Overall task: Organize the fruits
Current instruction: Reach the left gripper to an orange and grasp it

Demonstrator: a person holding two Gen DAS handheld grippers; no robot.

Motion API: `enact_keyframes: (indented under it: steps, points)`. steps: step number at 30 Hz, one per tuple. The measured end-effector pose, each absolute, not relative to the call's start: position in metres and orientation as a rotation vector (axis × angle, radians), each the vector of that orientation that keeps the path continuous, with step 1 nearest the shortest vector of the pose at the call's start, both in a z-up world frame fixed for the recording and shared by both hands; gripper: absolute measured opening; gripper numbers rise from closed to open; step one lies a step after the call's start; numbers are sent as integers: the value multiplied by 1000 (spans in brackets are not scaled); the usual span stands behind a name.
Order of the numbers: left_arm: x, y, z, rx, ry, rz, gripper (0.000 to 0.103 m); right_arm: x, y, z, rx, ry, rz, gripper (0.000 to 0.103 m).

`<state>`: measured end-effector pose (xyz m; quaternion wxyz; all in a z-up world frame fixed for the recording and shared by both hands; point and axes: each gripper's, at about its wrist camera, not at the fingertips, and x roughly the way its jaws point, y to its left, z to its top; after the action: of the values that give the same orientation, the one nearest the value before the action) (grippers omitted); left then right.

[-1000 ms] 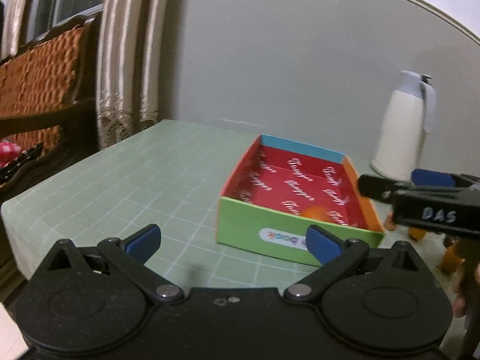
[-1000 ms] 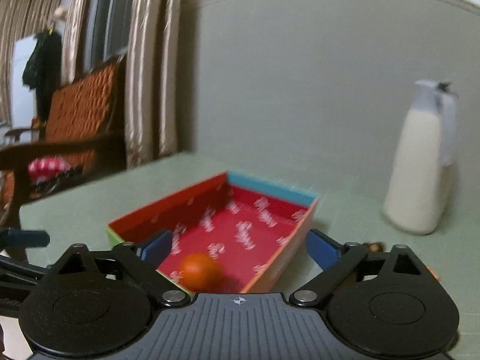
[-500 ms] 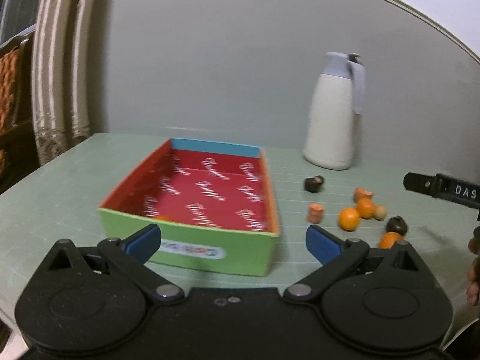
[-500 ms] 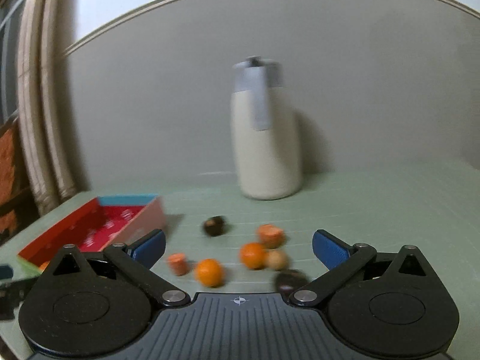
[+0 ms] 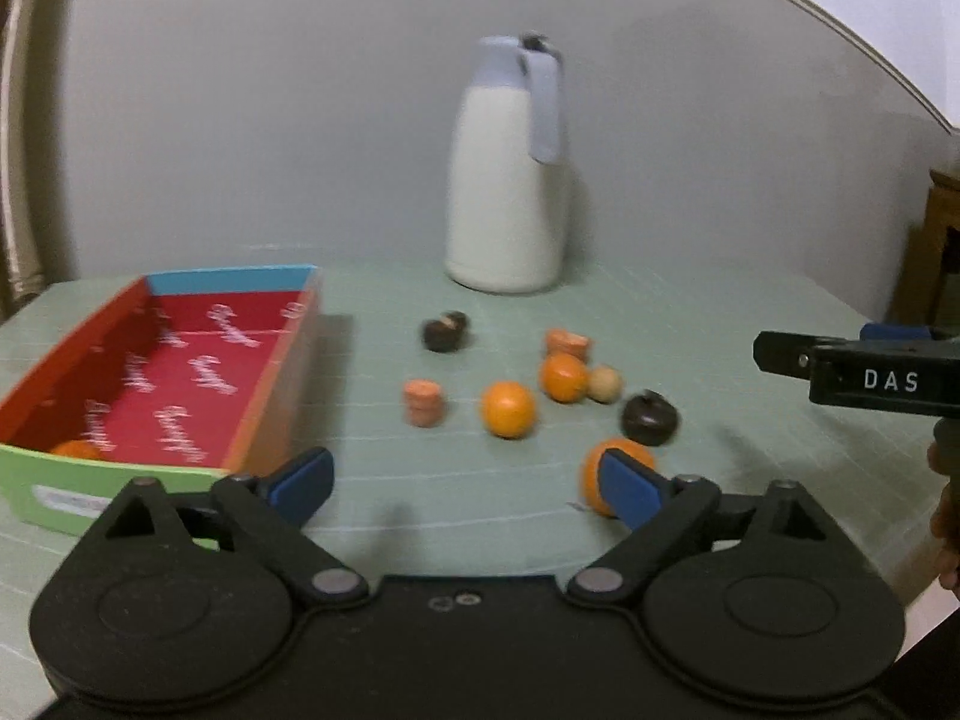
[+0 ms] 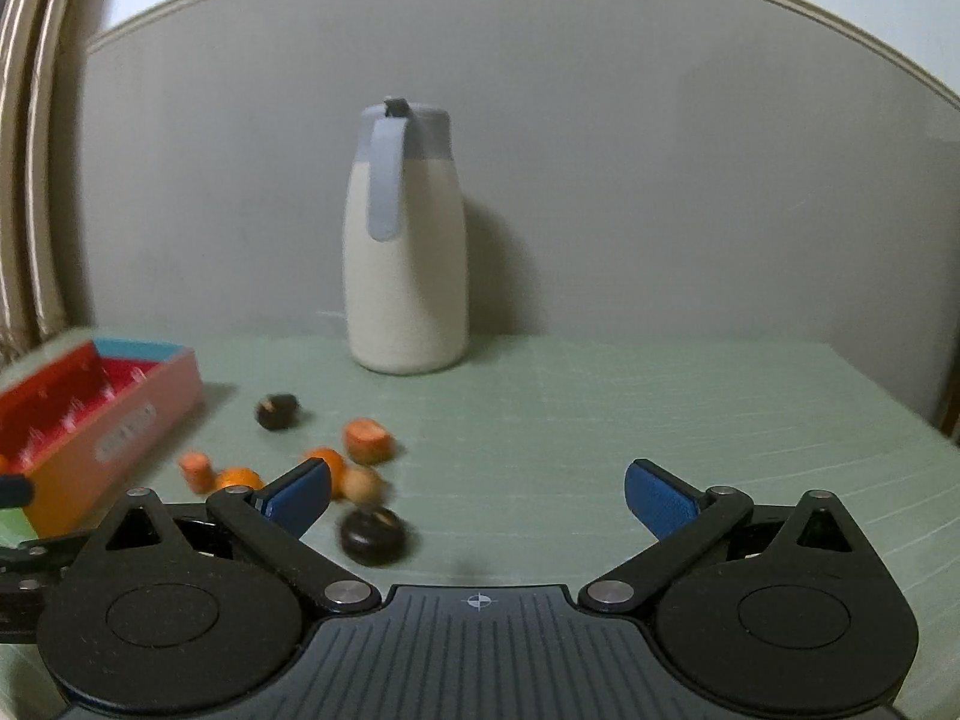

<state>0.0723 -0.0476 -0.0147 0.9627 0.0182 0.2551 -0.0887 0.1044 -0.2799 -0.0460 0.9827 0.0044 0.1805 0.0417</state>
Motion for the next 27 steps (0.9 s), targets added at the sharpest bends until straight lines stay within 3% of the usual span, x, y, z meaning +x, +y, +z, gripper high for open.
enact_keyframes:
  steps: [18, 20, 21, 27]
  points:
    - [105, -109, -43, 91, 613, -257, 58, 113, -347, -59, 85, 441, 24, 103]
    - [109, -113, -47, 106, 639, -259, 36, 118, -346, -60, 88, 449, 42, 103]
    - [108, -114, -47, 108, 634, -264, 31, 122, -344, -60, 79, 457, 45, 103]
    - [105, -110, -44, 107, 612, -257, 28, 127, -342, -63, 97, 472, 48, 103]
